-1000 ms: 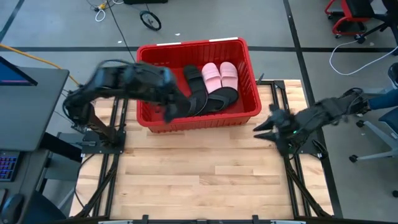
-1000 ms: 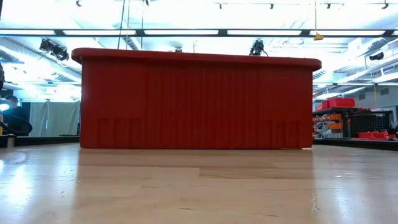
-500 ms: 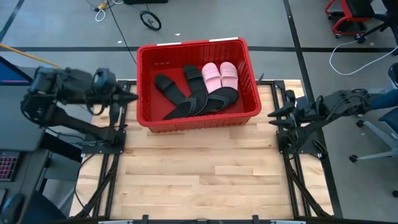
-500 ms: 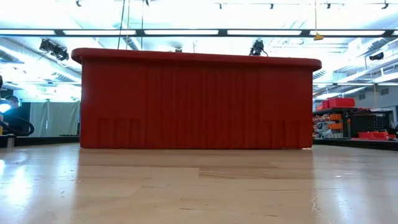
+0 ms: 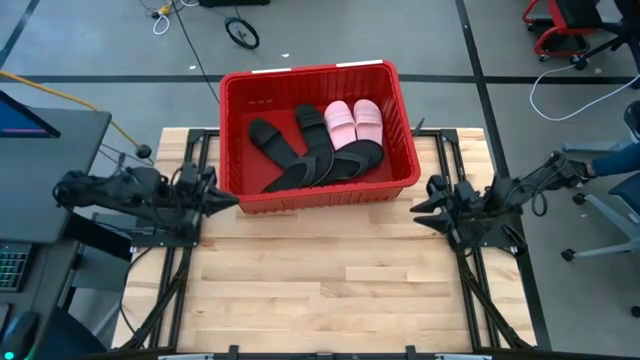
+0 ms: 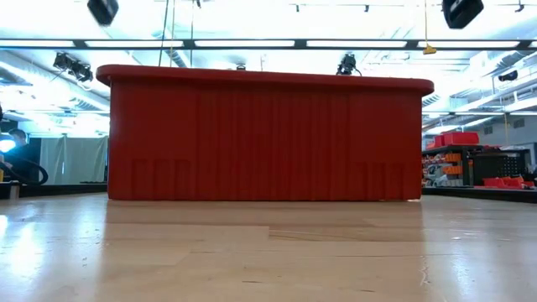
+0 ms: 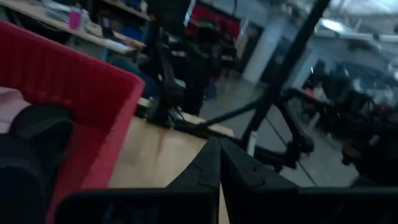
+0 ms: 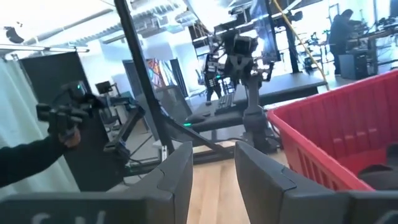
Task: Pick and place slides into bin
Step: Return to Home Position
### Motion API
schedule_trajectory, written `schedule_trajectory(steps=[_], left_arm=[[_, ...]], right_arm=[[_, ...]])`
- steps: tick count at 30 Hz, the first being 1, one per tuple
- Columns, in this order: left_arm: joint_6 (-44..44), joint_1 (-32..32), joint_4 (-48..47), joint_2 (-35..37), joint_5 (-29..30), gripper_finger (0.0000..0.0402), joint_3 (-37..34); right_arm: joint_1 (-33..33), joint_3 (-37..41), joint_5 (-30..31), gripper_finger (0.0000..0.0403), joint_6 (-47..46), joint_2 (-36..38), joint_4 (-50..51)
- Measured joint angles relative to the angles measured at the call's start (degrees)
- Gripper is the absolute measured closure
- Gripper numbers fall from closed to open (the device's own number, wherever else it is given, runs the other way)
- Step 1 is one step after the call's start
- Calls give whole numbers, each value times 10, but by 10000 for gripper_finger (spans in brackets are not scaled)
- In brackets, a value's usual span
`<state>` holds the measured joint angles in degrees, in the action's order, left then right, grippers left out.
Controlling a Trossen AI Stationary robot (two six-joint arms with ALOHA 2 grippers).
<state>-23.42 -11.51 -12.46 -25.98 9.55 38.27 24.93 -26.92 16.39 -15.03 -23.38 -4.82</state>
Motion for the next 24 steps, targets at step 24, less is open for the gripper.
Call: schedule_trajectory(steps=[24], left_arm=[[62,2,108,254,72,384,-260]], right_arm=[[-1,203,94,277,5,138,-149]])
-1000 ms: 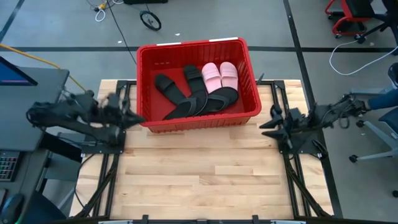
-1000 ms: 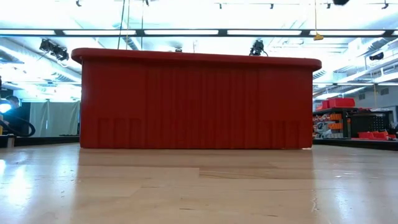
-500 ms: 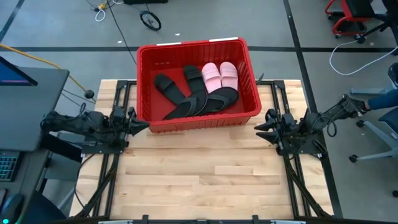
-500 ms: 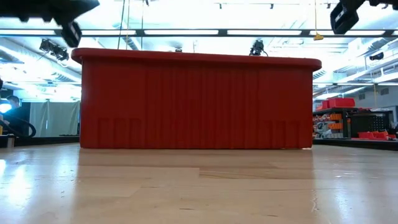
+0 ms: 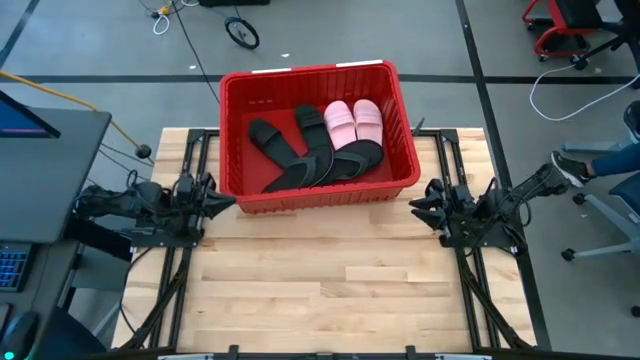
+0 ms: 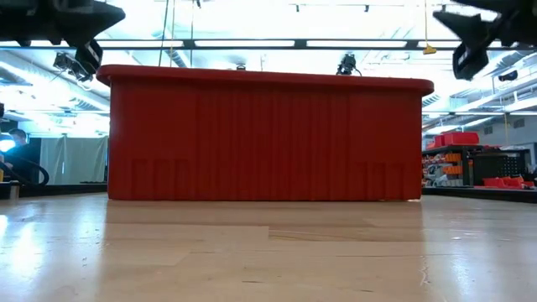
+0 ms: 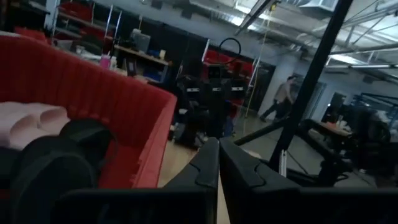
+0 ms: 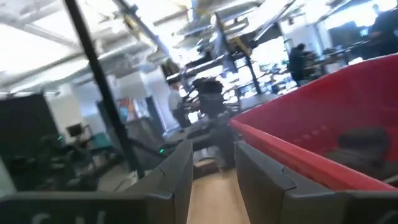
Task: Pick and place slides into bin
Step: Return to Home Position
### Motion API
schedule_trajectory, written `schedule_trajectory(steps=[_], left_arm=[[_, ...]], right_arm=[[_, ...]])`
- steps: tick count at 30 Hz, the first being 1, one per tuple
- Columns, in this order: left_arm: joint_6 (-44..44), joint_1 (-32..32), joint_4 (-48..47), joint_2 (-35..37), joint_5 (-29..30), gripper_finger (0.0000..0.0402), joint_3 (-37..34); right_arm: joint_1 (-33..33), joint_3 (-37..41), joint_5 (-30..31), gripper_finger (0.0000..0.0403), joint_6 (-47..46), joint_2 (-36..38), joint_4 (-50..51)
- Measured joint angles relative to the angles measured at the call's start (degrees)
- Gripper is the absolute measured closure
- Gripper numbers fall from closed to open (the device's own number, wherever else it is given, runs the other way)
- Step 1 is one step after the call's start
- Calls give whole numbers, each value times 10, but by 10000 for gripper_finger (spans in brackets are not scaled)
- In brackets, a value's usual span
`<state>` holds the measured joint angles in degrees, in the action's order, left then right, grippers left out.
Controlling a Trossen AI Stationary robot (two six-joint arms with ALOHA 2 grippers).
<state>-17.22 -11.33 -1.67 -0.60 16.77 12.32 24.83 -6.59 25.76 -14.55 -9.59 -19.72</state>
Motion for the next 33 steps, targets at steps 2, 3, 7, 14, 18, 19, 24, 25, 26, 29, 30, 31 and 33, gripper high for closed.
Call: schedule_trajectory(steps=[2,3,7,14,18,19,24,25,26,29,30,31,33], left_arm=[[-8,0,-3,0,1,378,0],[-14,0,0,2,1,376,0],[-20,0,1,3,0,369,0],[-16,0,-14,3,0,365,0],[-16,0,-16,3,0,370,0],[-16,0,-16,3,0,372,0],[-16,0,-16,3,0,378,0],[-16,0,-16,3,0,378,0],[-16,0,-16,3,0,378,0],[-16,0,-16,3,0,373,0],[-16,0,-16,3,0,371,0],[-16,0,-16,3,0,369,0],[-3,0,-20,3,-1,366,0]], right_arm=[[0,28,19,277,-9,2,-37],[0,46,29,277,-19,2,-60],[0,55,57,277,-51,0,-44],[0,54,98,277,-12,-2,-30],[0,54,98,277,-8,-2,-30],[0,54,98,277,-8,-2,-30],[0,54,98,277,-8,-2,-30],[0,54,98,277,-8,-2,-30],[0,54,98,277,-8,-2,-30],[0,54,98,277,-8,-2,-30],[0,54,98,277,-8,-2,-30],[0,54,98,277,-8,-2,-30],[0,54,98,277,-8,-2,-30]])
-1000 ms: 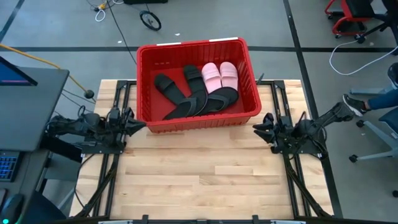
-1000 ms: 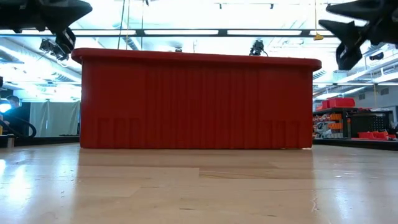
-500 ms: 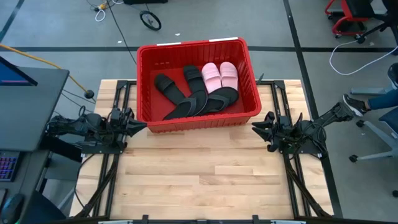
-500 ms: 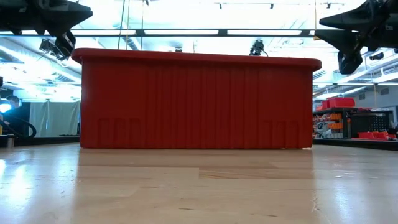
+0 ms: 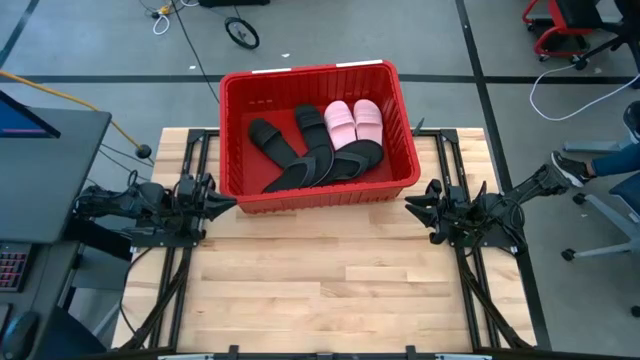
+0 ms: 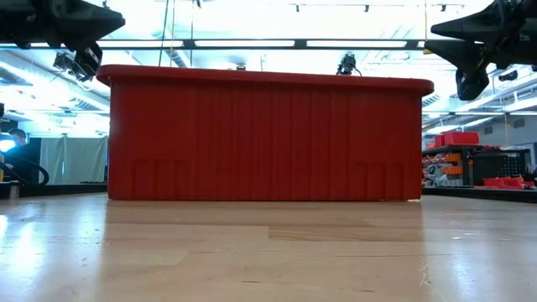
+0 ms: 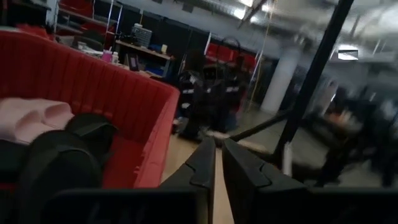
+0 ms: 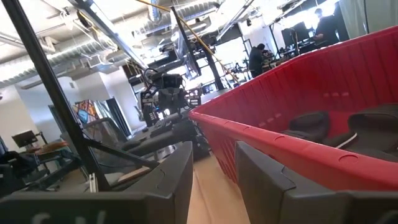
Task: Pick and place slides into bin
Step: Return to Home Position
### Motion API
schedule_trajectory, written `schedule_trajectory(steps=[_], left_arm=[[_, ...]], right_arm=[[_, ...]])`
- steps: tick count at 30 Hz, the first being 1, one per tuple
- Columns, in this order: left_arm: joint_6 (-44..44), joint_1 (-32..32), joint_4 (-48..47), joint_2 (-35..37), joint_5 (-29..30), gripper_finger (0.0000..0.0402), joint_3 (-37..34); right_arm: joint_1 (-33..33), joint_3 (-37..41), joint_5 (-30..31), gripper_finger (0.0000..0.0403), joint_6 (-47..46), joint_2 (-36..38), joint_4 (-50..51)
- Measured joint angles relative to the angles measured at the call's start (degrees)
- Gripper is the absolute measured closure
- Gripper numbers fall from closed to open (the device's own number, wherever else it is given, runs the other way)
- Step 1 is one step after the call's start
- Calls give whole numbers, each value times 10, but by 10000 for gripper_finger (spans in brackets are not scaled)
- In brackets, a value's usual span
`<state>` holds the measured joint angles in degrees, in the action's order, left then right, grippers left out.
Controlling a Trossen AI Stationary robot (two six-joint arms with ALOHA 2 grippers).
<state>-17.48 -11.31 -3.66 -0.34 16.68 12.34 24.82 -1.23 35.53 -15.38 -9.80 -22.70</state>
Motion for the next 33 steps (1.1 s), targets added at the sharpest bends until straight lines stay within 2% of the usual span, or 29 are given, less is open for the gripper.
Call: schedule_trajectory(steps=[3,10,13,17,22,26,30,33], left_arm=[[44,-2,-8,0,-3,363,0],[60,-16,-53,1,-10,370,-1],[68,-16,-55,2,-10,375,-22],[72,-16,8,3,-25,378,-65],[103,-17,108,3,-82,371,-98],[122,-16,92,2,-86,364,-100],[113,-17,24,2,-87,361,-100],[109,-20,1,1,-109,362,-97]], right_arm=[[0,0,0,277,0,0,0],[0,0,0,277,0,0,0],[0,0,0,277,0,0,0],[0,-1,0,277,0,0,0],[0,-1,0,277,0,0,0],[0,-1,0,277,0,0,0],[0,-1,0,277,0,0,0],[0,-1,0,277,0,0,0]])
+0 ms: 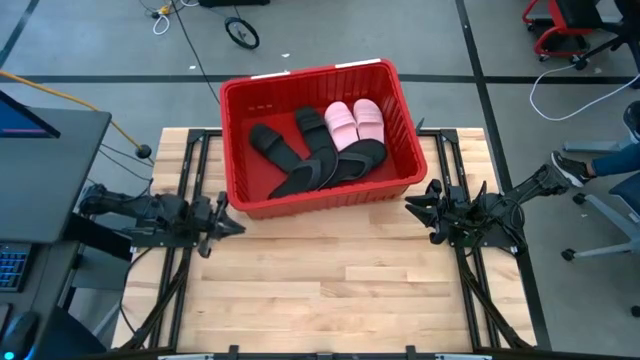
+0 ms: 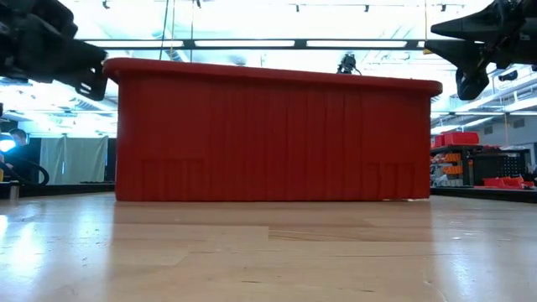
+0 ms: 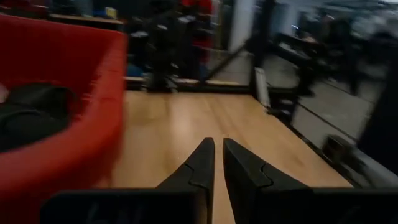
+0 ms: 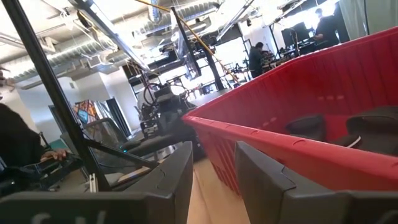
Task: Pick and place slides into bin
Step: Return to Home Position
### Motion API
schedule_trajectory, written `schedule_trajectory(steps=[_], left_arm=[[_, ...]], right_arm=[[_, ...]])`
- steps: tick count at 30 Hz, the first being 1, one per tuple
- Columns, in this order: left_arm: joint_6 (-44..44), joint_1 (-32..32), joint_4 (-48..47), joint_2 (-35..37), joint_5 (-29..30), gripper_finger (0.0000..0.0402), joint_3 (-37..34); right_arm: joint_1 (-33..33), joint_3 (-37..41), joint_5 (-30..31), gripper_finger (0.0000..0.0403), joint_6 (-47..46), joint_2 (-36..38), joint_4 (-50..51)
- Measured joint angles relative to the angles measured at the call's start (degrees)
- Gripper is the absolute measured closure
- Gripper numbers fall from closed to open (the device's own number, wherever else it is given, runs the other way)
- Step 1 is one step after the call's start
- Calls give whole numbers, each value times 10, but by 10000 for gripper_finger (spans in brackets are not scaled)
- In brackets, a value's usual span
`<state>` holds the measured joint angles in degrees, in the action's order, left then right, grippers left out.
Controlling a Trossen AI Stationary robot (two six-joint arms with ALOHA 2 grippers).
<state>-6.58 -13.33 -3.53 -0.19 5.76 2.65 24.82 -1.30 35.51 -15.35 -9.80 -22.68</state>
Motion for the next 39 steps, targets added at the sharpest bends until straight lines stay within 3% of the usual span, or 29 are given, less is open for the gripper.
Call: schedule_trajectory(steps=[4,27,39], left_arm=[[27,-15,-6,1,-48,369,0],[13,-29,-2,-2,-47,361,-1],[13,-29,-1,-2,-46,376,-1]], right_arm=[[0,0,0,277,0,0,0],[0,0,0,277,1,0,0],[0,0,0,277,1,0,0]])
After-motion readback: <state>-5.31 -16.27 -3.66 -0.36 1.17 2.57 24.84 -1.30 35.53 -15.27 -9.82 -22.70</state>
